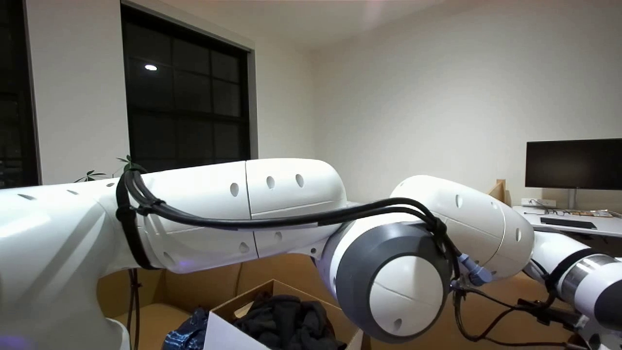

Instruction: Put the white paper bag in the box

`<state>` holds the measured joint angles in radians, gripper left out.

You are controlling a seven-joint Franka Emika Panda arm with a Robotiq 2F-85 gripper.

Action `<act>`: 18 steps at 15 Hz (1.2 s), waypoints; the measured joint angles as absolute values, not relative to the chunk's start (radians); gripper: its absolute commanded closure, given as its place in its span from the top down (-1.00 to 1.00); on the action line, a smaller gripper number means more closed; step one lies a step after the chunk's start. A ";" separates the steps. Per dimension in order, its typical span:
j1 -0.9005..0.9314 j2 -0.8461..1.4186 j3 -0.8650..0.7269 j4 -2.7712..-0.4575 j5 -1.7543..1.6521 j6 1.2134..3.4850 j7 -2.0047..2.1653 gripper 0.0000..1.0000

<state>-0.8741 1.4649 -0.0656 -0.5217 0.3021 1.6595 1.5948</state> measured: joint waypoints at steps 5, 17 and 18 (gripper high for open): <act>-0.872 1.464 -0.066 -0.401 0.254 1.348 1.436 -0.99; -0.681 1.262 -0.069 -0.349 0.159 0.826 1.098 -0.99; -0.654 1.244 -0.072 -0.350 0.143 0.792 1.072 -0.99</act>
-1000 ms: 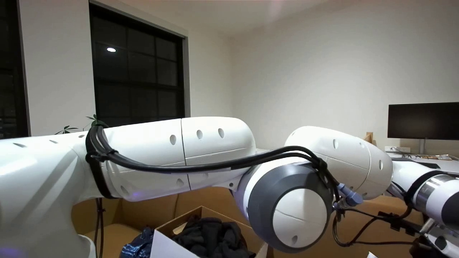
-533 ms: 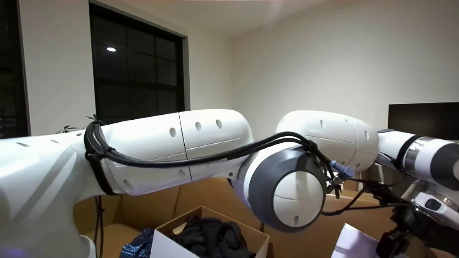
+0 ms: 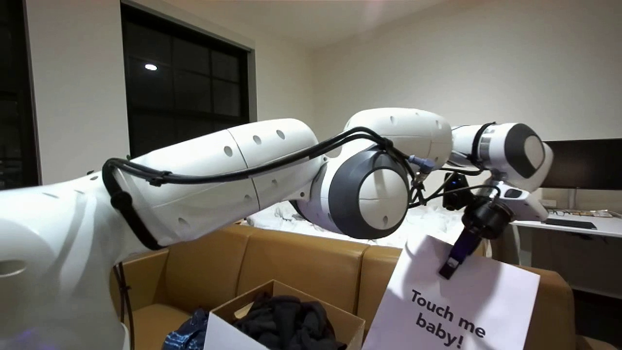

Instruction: Put the white paper bag in the box

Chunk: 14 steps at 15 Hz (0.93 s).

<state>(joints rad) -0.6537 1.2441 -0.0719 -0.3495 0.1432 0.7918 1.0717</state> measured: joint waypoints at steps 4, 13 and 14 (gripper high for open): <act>-0.532 1.206 -0.098 -0.350 0.076 0.712 0.969 -0.99; -0.201 1.210 -0.181 -0.365 -0.127 0.687 0.732 -0.99; -0.164 1.217 -0.188 -0.371 -0.148 0.687 0.718 -0.99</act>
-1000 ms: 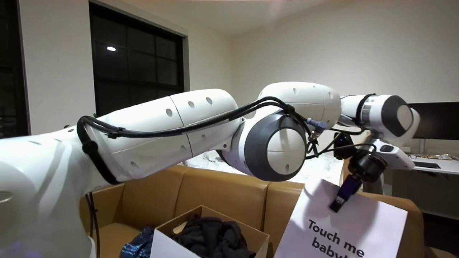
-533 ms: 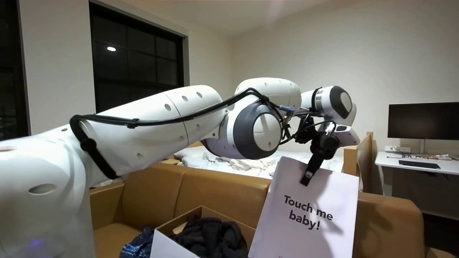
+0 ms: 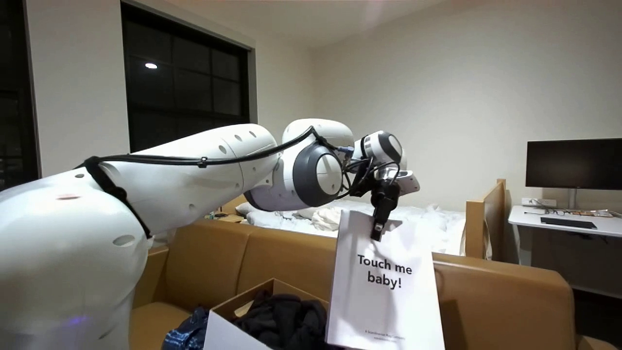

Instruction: Put the white paper bag in the box

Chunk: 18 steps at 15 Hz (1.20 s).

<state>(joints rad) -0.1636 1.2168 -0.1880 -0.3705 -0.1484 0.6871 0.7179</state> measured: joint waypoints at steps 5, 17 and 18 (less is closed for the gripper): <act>0.007 1.310 -0.197 -0.370 -0.223 0.690 0.691 -0.99; 0.359 1.434 -0.227 -0.366 -0.284 0.874 0.701 -0.99; 0.386 1.434 -0.227 -0.362 -0.285 0.886 0.711 -0.99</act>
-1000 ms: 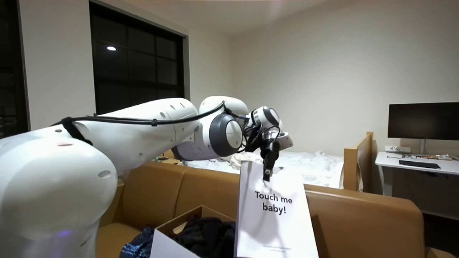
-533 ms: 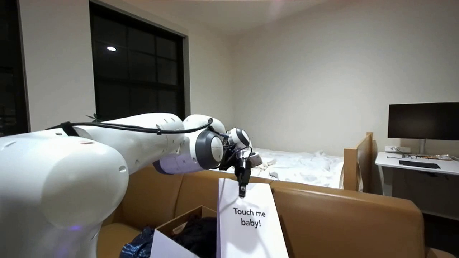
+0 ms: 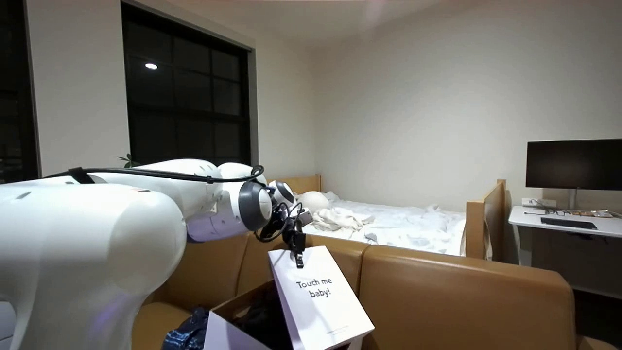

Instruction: Put the white paper bag in the box

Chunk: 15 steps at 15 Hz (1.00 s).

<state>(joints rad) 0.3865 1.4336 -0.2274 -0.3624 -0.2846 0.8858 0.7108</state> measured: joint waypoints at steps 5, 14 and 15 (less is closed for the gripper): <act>0.514 1.426 -0.225 -0.349 -0.285 0.915 0.790 -0.99; 0.633 1.403 -0.199 -0.349 -0.279 0.836 0.927 -0.22; 0.638 1.400 -0.194 -0.349 -0.276 0.824 0.942 -0.07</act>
<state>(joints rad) 0.6378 1.3999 -0.1938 -0.3485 -0.2765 0.8242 0.9419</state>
